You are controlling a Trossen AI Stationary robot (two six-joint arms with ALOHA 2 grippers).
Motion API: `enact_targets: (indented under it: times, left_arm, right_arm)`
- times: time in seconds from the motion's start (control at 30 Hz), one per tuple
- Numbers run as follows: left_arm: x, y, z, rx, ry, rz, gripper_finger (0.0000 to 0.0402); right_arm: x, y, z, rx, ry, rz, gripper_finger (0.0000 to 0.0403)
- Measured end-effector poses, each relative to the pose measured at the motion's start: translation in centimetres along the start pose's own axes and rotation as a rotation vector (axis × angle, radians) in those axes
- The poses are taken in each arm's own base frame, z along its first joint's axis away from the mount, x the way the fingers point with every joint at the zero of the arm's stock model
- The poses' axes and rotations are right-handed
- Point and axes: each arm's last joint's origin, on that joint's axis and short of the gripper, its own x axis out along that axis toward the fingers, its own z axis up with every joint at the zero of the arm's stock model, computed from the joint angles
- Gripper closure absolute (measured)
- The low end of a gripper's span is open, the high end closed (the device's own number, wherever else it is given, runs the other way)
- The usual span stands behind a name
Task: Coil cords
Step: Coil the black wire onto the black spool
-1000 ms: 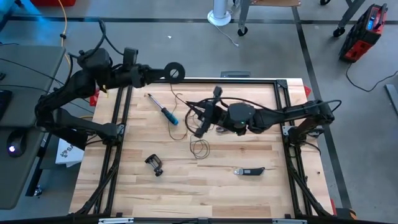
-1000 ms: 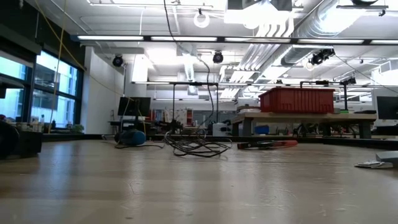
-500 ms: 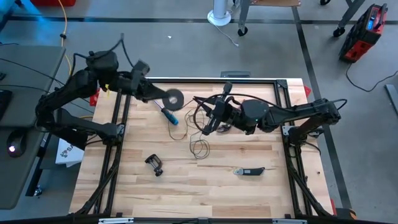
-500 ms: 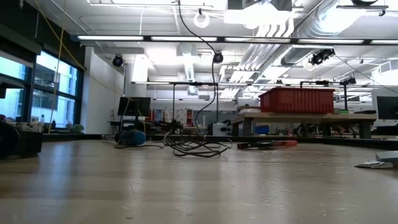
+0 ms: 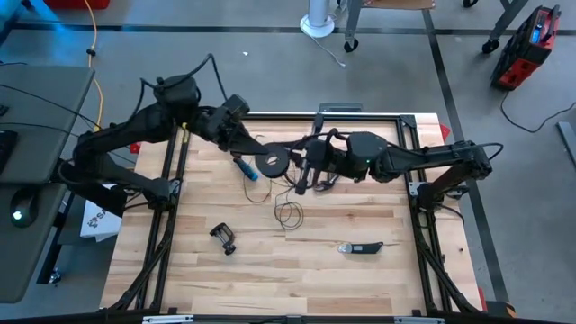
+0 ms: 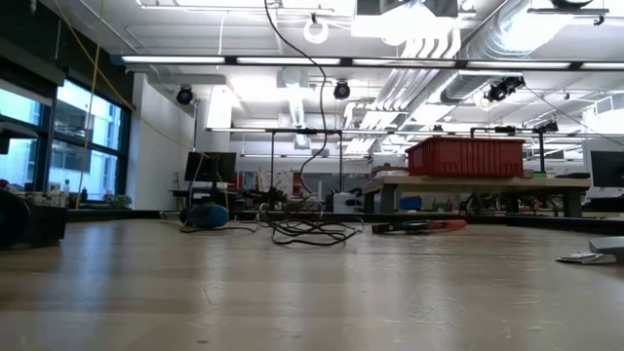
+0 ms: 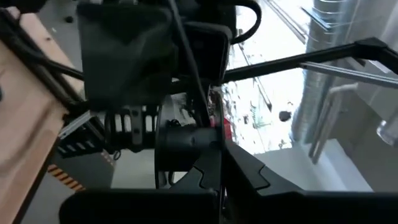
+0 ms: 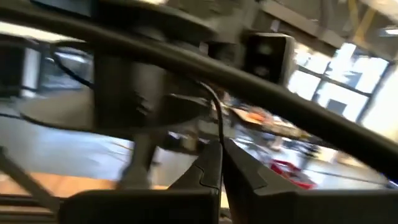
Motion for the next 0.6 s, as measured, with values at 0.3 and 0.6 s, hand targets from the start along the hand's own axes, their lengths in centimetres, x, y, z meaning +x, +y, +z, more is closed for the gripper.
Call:
enact_targets:
  times: [0.3,0.6]
  left_arm:
    - [2.4,0.2,1.6,0.07,0.016,-0.158,0.0401]
    - [4.1,0.8,3.9,0.15,-0.035,-0.323,0.0401]
  right_arm:
    - [0.0,-0.5,1.4,0.11,-0.188,0.073,0.0403]
    - [0.0,-1.3,2.1,0.275,-0.285,0.122,0.0403]
